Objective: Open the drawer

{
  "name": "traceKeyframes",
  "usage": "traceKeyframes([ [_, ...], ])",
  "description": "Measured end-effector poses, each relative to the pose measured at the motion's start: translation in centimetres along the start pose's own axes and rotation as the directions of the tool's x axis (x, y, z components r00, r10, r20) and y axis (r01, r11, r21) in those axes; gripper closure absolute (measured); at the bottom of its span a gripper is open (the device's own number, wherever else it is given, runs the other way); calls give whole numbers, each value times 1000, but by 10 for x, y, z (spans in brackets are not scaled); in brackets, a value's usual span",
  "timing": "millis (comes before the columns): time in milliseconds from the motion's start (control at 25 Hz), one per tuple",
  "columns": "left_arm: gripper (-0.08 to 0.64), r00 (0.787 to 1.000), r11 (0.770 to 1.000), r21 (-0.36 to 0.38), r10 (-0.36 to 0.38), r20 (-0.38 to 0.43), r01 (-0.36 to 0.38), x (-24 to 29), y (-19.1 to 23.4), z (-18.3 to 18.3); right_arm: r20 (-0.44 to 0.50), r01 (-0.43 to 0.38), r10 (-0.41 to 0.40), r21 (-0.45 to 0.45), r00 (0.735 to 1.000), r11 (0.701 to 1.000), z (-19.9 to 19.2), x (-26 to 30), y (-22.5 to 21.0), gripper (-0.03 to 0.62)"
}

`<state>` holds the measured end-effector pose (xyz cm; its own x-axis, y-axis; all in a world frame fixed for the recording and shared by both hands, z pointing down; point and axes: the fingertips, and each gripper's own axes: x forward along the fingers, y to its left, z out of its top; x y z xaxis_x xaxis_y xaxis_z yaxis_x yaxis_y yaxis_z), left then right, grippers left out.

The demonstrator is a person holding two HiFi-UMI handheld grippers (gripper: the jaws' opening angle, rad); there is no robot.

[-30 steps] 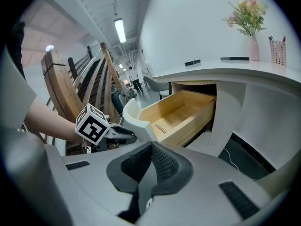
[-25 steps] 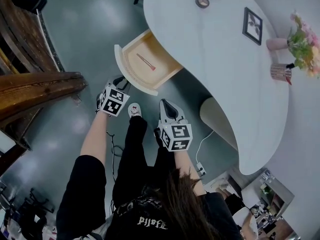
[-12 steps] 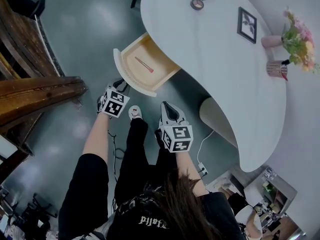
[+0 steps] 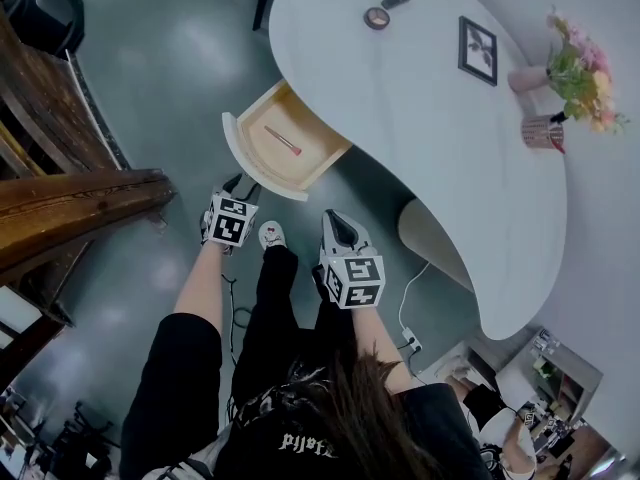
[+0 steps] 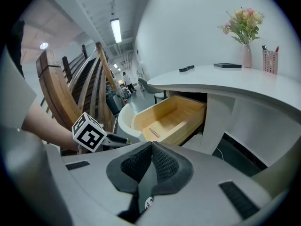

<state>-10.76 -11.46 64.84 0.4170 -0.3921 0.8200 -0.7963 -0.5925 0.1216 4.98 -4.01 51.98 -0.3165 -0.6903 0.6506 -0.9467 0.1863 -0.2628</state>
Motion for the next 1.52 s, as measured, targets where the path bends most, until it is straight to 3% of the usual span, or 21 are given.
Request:
traceKeyframes([
  [240,359,999,996,-89,-14,39,17,-27,-12,-2,8,-1,1,8,1000,1000,7,-6,5,566],
  [640,357,988,990,-126,-45,148,64,-84,-46,14,49,20,-22,36,999,999,29,-27,11,566],
  [840,357,965,984,-163,-23,260,67,-122,-61,43,69,14,-16,30,998,999,41,-37,17,566],
  [1040,359,946,975,-199,-32,322,101,-148,-78,61,103,31,-34,23,994,999,54,-51,22,566],
  [1520,359,893,992,-68,-68,445,109,-208,-99,101,190,40,-36,-21,981,999,83,-83,35,566],
])
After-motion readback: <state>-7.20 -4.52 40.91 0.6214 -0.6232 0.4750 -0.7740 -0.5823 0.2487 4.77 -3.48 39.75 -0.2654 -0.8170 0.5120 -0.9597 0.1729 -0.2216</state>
